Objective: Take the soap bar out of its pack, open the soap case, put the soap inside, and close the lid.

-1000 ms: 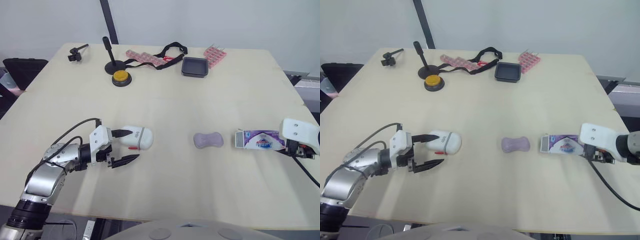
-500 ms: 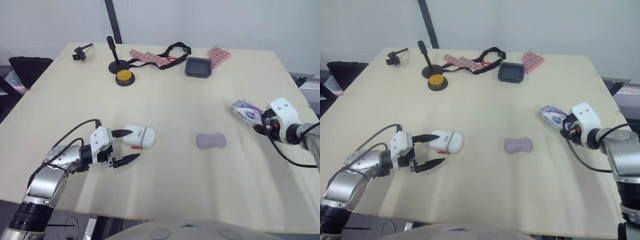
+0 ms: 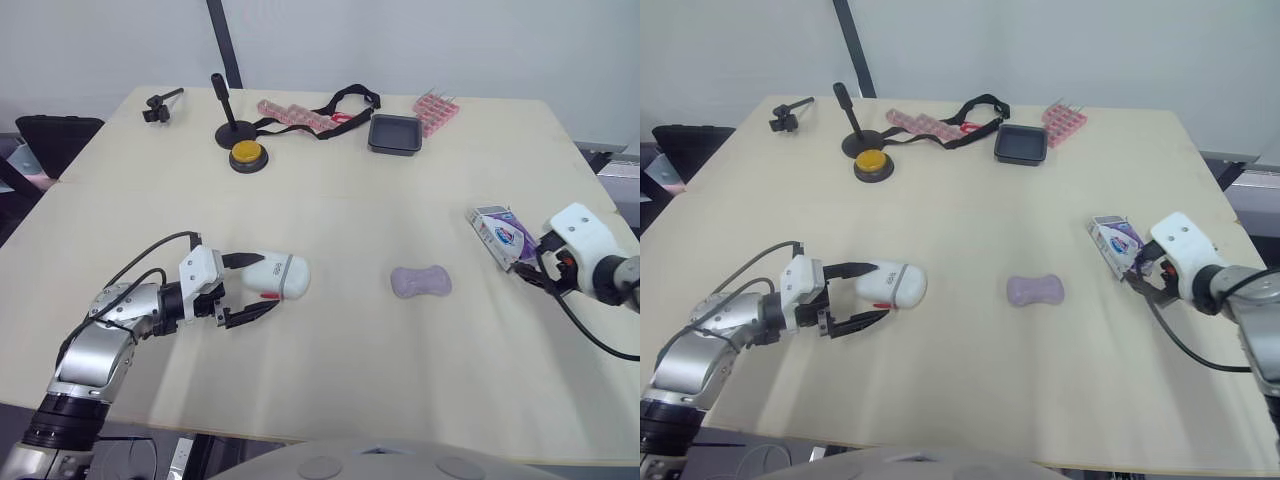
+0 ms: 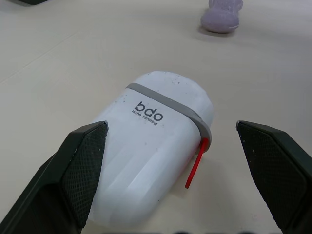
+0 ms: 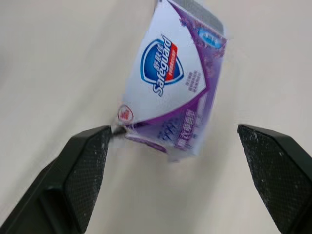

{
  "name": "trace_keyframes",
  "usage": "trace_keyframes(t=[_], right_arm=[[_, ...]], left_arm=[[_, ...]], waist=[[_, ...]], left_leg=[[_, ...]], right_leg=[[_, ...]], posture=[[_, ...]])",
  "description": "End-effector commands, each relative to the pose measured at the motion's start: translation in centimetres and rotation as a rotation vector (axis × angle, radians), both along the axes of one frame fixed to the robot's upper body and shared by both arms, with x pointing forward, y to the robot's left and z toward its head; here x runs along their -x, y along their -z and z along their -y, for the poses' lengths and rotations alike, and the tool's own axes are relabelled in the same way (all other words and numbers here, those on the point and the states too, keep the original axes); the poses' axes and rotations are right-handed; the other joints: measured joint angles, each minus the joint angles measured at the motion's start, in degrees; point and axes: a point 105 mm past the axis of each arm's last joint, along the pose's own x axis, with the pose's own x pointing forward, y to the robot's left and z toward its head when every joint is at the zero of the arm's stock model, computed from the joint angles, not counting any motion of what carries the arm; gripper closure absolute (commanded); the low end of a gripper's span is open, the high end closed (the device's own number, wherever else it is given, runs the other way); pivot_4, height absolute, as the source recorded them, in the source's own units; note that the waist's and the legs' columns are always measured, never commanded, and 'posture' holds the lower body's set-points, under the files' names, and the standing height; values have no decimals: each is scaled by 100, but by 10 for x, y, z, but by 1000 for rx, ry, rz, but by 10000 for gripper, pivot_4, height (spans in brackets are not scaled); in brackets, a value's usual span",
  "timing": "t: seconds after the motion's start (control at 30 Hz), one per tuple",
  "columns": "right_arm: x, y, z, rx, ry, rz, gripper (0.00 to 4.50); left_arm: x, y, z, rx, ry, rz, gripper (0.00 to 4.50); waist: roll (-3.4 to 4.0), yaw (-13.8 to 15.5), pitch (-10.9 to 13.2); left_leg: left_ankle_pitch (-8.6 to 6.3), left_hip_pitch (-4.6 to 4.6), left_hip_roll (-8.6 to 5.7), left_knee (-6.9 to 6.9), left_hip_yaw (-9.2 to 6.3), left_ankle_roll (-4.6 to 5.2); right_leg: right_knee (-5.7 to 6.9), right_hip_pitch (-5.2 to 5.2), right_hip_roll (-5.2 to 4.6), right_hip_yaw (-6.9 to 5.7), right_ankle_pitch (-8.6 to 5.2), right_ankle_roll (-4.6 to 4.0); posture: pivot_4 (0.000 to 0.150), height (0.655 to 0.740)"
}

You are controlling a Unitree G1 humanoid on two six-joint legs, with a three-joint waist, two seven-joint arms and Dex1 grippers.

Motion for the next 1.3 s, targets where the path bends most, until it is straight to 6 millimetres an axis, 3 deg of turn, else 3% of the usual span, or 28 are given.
trace_keyframes(t=[0.03,0.2,0.37,0.47,0.6,0.77,0.9,1.13,1.3], right_arm=[[9,-47,-27,-22,-230,164,253],[20,-89,-104,-396,-560,330,253],[37,-63,-169,-588,-813,208,253],[43,-55,-187,-641,-885,173,253],[44,-45,-200,-701,-911,151,253],[42,-33,-191,-736,-842,141,253],[50,-26,-194,-719,-845,131,253],[45,-1,-201,-614,-817,105,253],[47,5,-201,-582,-818,112,253]], left_arm=[[-5,-12,-10,-13,-7,41,0],[-11,-14,-16,-36,-2,11,0],[-16,-24,-21,-97,53,20,0],[-18,-30,-25,-138,84,20,0],[-21,-35,-34,-229,139,5,0],[-30,-30,-43,-328,197,-20,0],[-35,-25,-40,-372,268,-35,0],[-48,-12,-30,-437,371,-15,0],[-52,-3,-28,-480,418,-7,0]], waist=[[0,-42,0],[-1,-137,-3],[-6,-69,-8],[-6,-42,-7],[-7,-52,-8],[-10,-46,-9],[-10,-41,-9],[-13,-49,-11],[-14,-43,-11]], left_leg=[[-8,-1,1,-2,0,14],[-7,5,5,1,5,23],[-2,26,2,1,4,21],[9,15,-1,1,3,-1],[9,15,-2,-2,2,-7],[9,15,-5,-6,2,-10],[10,11,-4,-9,1,-11],[12,14,-5,-9,1,-14],[11,3,-4,-9,0,-15]], right_leg=[[0,2,1,0,0,0],[18,1,5,8,0,-1],[13,2,5,2,-1,-1],[8,-1,2,-3,0,-1],[8,-2,0,-3,0,0],[3,-1,-4,-4,0,0],[2,-2,-3,-8,0,0],[6,0,-3,-7,0,0],[4,-1,-3,-8,1,1]], posture=[[1500,7395],[1500,7395],[1500,7395],[1500,7395],[1500,7395],[1500,7395],[1500,7395],[1500,7395],[1500,7395]])
